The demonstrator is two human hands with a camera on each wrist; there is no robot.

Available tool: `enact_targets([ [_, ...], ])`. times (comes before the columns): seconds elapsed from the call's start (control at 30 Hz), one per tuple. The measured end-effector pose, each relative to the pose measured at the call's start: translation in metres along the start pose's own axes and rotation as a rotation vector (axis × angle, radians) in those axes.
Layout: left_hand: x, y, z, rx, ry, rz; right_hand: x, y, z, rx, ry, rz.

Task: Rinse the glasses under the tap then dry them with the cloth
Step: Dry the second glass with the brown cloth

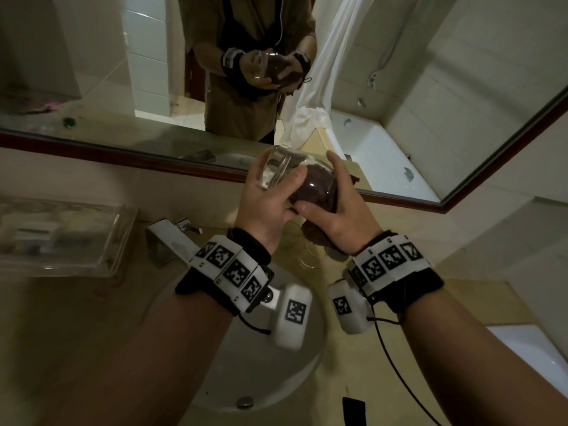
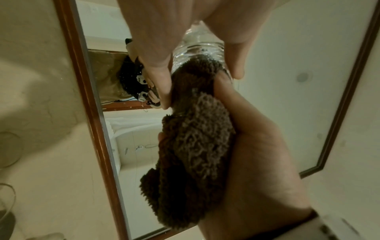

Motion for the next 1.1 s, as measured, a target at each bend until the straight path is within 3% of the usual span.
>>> enact_targets([
  [0.2, 0.005, 0.000, -0.009, -0.071, 0.031, -0.049, 0.001, 0.000, -0.001, 0.049, -0.010, 0.043],
  [0.43, 0.006, 0.003, -0.018, -0.086, 0.075, -0.068, 0.003, -0.001, -0.007, 0.159, 0.137, -0.054],
  [0.53, 0.009, 0.005, -0.016, -0.064, 0.055, -0.052, 0.009, 0.005, -0.005, 0.270, 0.183, 0.009],
  [0.7, 0.013, 0.007, -0.012, -0.053, 0.038, -0.046, 0.016, 0.004, 0.000, 0.177, 0.323, -0.021],
  [0.77, 0.015, 0.009, -0.014, -0.068, 0.034, -0.051, 0.017, 0.004, 0.006, 0.174, 0.261, -0.005],
  [0.87, 0.016, 0.010, -0.018, -0.076, 0.054, -0.062, 0.021, 0.011, 0.011, 0.360, 0.062, 0.117],
  [0.97, 0.015, 0.010, -0.015, -0.076, 0.032, -0.042, 0.020, 0.007, 0.016, 0.160, -0.073, 0.073],
  [1.1, 0.013, 0.008, -0.009, -0.075, -0.025, -0.036, 0.022, 0.009, 0.018, 0.201, 0.041, 0.041],
])
Point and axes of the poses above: each hand's wrist, its own x-axis towards the middle knuckle, its own z-axis out of the palm, y = z × x, the point moved 5 cm from there along x, towards the middle knuckle, and after that the axes turned 2 degrees about y, right-handed, at the moved point
